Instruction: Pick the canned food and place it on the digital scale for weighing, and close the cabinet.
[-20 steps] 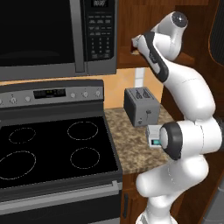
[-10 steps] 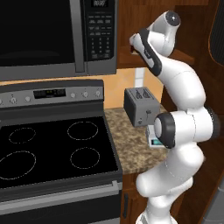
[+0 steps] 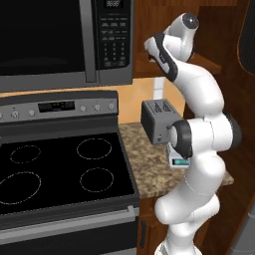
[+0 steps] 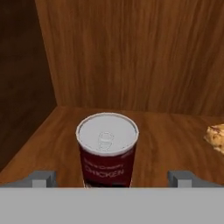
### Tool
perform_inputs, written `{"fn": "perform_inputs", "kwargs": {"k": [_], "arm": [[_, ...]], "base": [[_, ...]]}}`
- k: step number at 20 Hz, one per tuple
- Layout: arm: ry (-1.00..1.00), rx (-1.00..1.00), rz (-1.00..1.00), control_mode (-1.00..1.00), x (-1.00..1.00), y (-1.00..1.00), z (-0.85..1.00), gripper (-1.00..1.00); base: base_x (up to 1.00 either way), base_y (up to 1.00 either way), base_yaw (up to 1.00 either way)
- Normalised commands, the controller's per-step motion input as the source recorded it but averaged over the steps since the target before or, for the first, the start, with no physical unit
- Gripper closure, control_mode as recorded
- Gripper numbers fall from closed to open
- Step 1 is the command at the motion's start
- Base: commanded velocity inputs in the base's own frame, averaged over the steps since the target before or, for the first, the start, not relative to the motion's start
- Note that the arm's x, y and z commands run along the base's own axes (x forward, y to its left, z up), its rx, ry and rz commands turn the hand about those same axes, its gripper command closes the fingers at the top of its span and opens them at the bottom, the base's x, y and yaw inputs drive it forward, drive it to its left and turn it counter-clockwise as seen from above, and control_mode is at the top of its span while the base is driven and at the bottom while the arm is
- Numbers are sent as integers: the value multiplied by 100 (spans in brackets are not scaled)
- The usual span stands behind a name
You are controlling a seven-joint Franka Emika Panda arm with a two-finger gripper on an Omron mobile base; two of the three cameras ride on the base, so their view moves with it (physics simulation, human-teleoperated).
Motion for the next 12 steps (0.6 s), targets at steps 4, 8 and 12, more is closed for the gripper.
{"fn": "perform_inputs", "kwargs": {"k": [4,8,12], "arm": [[2,0,0,-100,36,0,-8,-100],[5,0,0,-100,35,0,-5,-100],[5,0,0,-100,29,2,-4,-100]], "base": [[0,0,0],[0,0,0],[0,0,0]]}}
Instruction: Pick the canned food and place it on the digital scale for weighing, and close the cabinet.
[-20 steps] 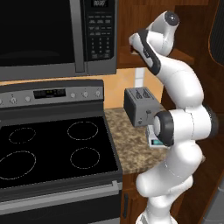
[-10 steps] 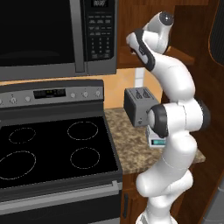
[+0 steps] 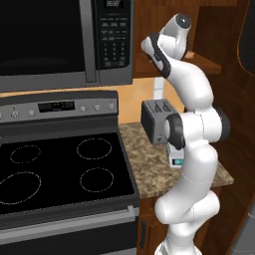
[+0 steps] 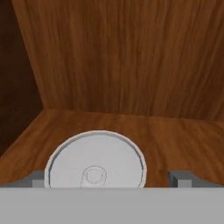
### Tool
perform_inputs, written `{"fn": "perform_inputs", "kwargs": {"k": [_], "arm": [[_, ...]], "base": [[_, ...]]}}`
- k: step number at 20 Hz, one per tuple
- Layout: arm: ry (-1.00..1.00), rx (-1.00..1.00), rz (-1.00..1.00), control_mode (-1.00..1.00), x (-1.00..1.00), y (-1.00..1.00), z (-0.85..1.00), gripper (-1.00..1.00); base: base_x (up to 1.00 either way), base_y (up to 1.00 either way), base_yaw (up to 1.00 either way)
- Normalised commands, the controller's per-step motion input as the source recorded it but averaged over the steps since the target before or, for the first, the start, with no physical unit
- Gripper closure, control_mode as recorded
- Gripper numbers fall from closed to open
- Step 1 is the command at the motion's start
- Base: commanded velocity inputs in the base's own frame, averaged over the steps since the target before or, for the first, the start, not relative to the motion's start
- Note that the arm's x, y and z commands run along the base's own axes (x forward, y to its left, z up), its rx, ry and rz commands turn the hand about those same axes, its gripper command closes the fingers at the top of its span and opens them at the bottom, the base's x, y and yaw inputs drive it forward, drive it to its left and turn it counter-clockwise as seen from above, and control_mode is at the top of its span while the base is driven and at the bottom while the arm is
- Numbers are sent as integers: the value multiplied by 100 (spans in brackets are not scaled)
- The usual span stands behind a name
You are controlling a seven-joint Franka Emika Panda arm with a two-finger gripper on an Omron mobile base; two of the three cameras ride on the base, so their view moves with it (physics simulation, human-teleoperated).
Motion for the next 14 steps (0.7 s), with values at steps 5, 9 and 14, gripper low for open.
{"fn": "perform_inputs", "kwargs": {"k": [5,9,14], "arm": [[4,0,0,-100,25,10,-7,100],[1,0,0,-100,5,12,-13,100],[-15,-1,2,-100,-56,12,-31,100]], "base": [[0,0,0],[0,0,0],[0,0,0]]}}
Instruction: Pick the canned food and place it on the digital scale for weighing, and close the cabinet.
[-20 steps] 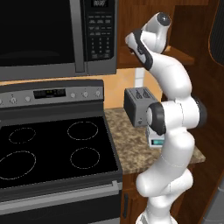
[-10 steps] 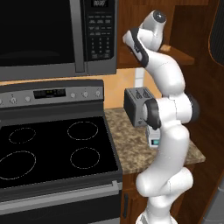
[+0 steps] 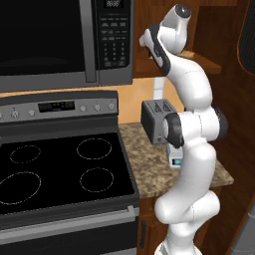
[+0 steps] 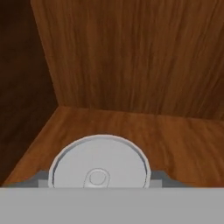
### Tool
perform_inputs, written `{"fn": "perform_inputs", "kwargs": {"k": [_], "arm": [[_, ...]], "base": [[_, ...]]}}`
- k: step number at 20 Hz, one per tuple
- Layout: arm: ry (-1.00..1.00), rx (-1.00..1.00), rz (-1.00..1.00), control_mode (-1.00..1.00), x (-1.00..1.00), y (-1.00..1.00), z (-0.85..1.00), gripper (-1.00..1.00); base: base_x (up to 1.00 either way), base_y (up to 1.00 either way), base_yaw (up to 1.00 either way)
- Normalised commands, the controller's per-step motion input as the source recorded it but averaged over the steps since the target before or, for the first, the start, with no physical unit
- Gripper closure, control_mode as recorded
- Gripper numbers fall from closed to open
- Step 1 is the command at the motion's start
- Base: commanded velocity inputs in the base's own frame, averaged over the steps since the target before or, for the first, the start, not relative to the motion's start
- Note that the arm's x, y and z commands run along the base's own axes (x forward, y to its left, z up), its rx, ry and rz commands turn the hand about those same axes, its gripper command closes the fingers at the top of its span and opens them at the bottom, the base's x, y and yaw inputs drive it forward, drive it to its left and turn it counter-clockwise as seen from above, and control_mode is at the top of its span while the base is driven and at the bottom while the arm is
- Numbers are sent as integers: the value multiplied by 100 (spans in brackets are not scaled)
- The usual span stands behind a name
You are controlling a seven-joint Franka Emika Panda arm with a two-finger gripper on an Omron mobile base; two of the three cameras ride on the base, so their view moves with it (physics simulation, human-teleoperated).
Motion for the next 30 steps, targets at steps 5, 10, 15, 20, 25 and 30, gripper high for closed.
{"fn": "perform_inputs", "kwargs": {"k": [5,10,15,20,25,30], "arm": [[-45,-2,2,-100,-100,0,-18,100],[-26,3,0,-100,-100,0,-2,100],[-7,21,-5,-100,-100,0,1,100],[-4,22,-18,-100,-100,0,0,100],[6,10,-31,-100,-100,0,-9,100],[16,0,-34,-100,-100,0,-9,100]], "base": [[0,0,0],[0,0,0],[0,0,0],[0,0,0],[0,0,0],[0,0,0]]}}
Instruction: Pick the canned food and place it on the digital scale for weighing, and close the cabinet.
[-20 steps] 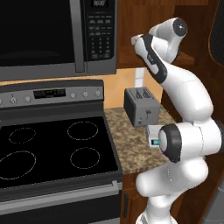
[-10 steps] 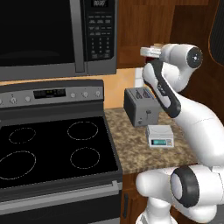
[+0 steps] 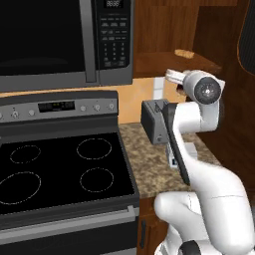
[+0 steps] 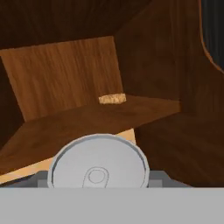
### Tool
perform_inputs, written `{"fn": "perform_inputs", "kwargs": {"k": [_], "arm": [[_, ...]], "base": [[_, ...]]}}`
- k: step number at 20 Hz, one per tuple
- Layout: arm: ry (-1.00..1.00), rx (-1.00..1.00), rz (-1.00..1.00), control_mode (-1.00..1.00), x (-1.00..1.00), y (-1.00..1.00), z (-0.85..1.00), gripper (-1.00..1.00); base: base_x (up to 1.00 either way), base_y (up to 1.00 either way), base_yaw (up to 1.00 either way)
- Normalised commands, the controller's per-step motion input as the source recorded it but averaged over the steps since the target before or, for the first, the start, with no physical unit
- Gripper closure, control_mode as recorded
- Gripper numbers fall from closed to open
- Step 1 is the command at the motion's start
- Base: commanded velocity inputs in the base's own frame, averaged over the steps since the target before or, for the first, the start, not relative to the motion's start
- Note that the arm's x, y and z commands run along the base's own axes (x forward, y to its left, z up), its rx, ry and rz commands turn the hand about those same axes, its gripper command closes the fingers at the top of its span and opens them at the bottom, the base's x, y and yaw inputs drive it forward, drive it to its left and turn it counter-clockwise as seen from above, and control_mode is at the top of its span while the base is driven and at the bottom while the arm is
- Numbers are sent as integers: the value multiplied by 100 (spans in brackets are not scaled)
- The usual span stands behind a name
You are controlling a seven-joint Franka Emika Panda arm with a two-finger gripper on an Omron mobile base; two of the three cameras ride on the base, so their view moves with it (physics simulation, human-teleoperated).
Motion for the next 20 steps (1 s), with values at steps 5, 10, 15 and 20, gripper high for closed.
{"fn": "perform_inputs", "kwargs": {"k": [5,10,15,20], "arm": [[21,4,-22,-100,-93,-19,-27,100],[21,2,-8,-100,-47,-30,-61,100],[15,-2,2,-100,3,-22,-78,100],[18,-3,2,-100,40,-5,-71,100]], "base": [[0,0,0],[0,0,0],[0,0,0],[0,0,0]]}}
